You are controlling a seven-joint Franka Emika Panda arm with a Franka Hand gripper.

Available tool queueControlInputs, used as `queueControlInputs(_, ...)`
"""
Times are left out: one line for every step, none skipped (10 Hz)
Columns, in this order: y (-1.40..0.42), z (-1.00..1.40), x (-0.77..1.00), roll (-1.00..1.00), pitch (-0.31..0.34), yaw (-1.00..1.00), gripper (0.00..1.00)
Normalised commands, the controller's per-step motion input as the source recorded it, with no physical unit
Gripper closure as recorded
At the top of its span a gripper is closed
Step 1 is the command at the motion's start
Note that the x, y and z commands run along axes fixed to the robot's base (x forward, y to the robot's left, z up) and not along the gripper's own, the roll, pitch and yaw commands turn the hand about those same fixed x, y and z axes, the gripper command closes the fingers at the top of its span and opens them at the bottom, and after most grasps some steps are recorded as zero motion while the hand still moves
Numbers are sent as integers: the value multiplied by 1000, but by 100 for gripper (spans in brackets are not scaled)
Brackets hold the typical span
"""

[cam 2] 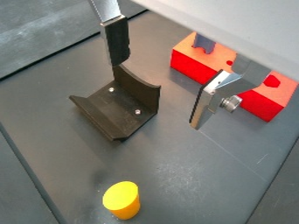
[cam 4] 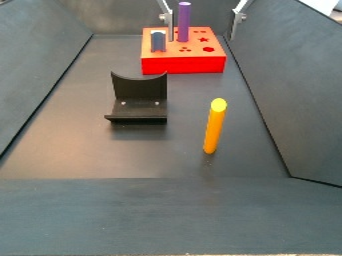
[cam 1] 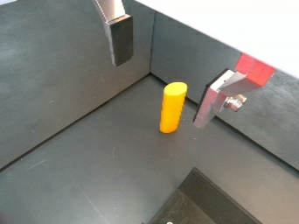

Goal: Pick up the oval object. Move up. Move to above the board. Insert the oval object.
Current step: Pick up the oval object.

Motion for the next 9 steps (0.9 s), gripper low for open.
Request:
queueControlInputs(214,-143,23,13,37,-214,0)
queueControlInputs(474,-246,34,0,44,-23,0)
queueControlInputs(640,-431,23,1,101,-180,0)
queueControlInputs(669,-491,-43,0,111,-297,0)
queueControlInputs(634,-503,-137,-3,91,-331,0)
queueControlInputs(597,-526,-137,-21,84,-371,0)
queueControlInputs(551,-520,-114,-94,46,-351,0)
queueControlInputs(391,-366,0,-371,-83,-286,0)
queueControlInputs(286,-223,29,-420,-184,-326,0)
